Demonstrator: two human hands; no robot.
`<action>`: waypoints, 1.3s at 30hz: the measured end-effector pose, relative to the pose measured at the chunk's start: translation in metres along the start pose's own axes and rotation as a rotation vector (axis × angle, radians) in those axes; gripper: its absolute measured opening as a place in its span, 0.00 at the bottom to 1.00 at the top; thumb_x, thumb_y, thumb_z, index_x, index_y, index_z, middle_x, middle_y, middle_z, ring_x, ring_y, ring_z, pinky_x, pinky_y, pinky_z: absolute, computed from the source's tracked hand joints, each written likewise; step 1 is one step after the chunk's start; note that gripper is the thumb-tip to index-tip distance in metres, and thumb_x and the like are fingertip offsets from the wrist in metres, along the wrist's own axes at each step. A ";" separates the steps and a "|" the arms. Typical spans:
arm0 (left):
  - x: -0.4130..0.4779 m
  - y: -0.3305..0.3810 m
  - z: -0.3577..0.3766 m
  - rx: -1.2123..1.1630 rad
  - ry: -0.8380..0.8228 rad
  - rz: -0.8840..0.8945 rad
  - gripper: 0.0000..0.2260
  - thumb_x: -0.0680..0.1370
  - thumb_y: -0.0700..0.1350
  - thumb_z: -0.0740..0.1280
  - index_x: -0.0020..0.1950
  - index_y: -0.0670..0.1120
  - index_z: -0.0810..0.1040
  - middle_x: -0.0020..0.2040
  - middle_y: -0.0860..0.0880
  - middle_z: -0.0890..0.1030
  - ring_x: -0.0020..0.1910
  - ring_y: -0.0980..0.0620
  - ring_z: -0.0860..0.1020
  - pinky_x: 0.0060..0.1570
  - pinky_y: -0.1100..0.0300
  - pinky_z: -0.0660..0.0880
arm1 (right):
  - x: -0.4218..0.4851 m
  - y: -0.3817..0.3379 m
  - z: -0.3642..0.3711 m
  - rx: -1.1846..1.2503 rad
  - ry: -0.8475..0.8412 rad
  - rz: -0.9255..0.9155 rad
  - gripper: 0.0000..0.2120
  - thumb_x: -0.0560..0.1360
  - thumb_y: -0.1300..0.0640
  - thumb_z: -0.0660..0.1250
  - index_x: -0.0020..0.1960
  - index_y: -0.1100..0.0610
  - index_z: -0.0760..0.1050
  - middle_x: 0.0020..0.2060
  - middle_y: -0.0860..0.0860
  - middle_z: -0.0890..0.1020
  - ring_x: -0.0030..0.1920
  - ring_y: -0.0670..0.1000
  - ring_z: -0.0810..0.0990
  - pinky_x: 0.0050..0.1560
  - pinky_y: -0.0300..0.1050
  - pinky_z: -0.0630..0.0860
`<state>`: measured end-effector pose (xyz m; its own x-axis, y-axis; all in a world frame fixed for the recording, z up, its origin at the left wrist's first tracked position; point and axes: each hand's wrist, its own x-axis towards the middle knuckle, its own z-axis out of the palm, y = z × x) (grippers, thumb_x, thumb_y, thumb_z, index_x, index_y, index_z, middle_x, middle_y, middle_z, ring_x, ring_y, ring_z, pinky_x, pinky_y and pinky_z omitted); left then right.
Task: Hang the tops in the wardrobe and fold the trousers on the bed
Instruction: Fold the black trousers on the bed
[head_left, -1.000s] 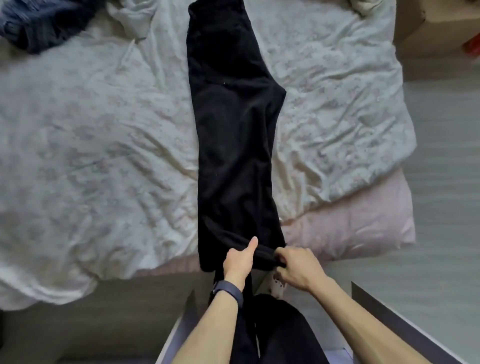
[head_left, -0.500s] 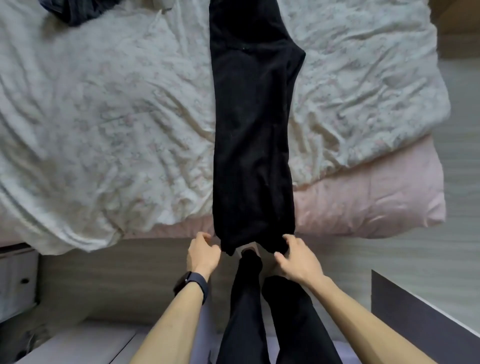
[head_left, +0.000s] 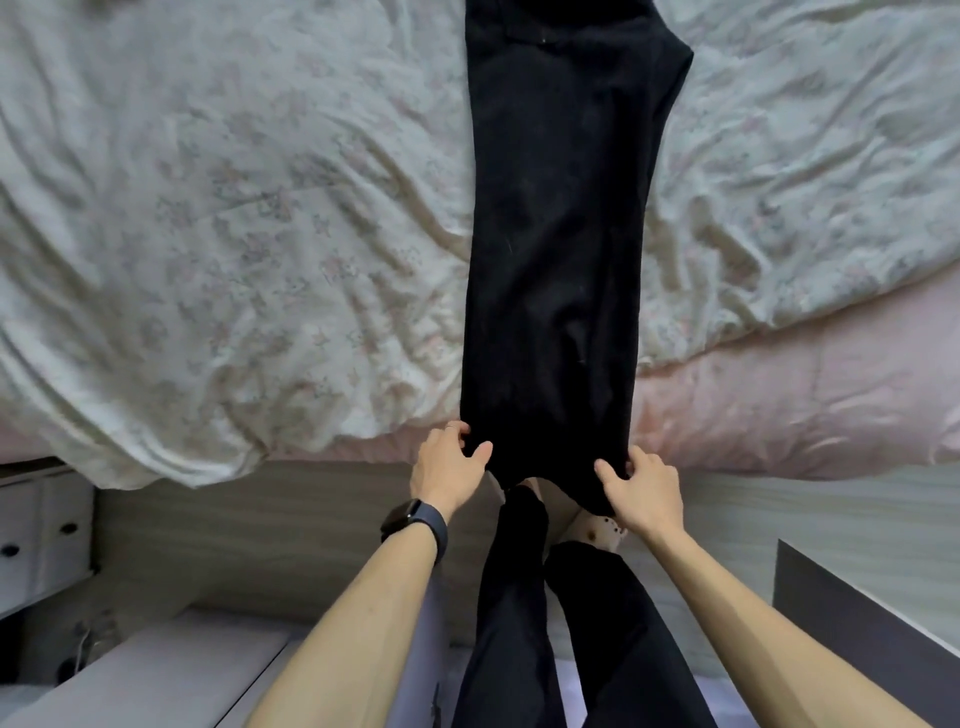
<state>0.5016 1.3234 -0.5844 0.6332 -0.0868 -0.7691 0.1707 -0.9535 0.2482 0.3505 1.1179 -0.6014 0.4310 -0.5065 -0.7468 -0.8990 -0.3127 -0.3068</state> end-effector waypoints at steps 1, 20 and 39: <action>0.000 0.003 0.001 -0.003 -0.002 0.002 0.20 0.79 0.59 0.65 0.68 0.51 0.73 0.63 0.49 0.74 0.62 0.47 0.75 0.58 0.49 0.76 | -0.002 -0.001 0.000 0.018 0.005 0.008 0.14 0.76 0.39 0.64 0.45 0.50 0.76 0.49 0.48 0.78 0.58 0.57 0.75 0.55 0.55 0.74; 0.018 -0.021 -0.015 -0.131 -0.172 -0.045 0.21 0.77 0.54 0.70 0.68 0.50 0.74 0.61 0.49 0.81 0.60 0.46 0.79 0.54 0.54 0.75 | 0.012 -0.012 0.010 0.155 -0.132 0.152 0.26 0.75 0.44 0.73 0.66 0.58 0.73 0.58 0.53 0.82 0.59 0.57 0.80 0.54 0.48 0.75; 0.028 -0.024 0.011 -0.105 -0.111 -0.012 0.11 0.79 0.52 0.69 0.57 0.48 0.79 0.55 0.48 0.81 0.54 0.47 0.78 0.50 0.56 0.72 | 0.018 0.001 0.013 0.278 0.000 0.197 0.21 0.76 0.54 0.71 0.65 0.55 0.69 0.52 0.50 0.78 0.52 0.53 0.74 0.52 0.46 0.70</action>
<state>0.5064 1.3401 -0.6182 0.5445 -0.1123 -0.8312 0.2595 -0.9198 0.2942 0.3562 1.1189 -0.6234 0.2472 -0.5353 -0.8077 -0.9518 0.0220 -0.3059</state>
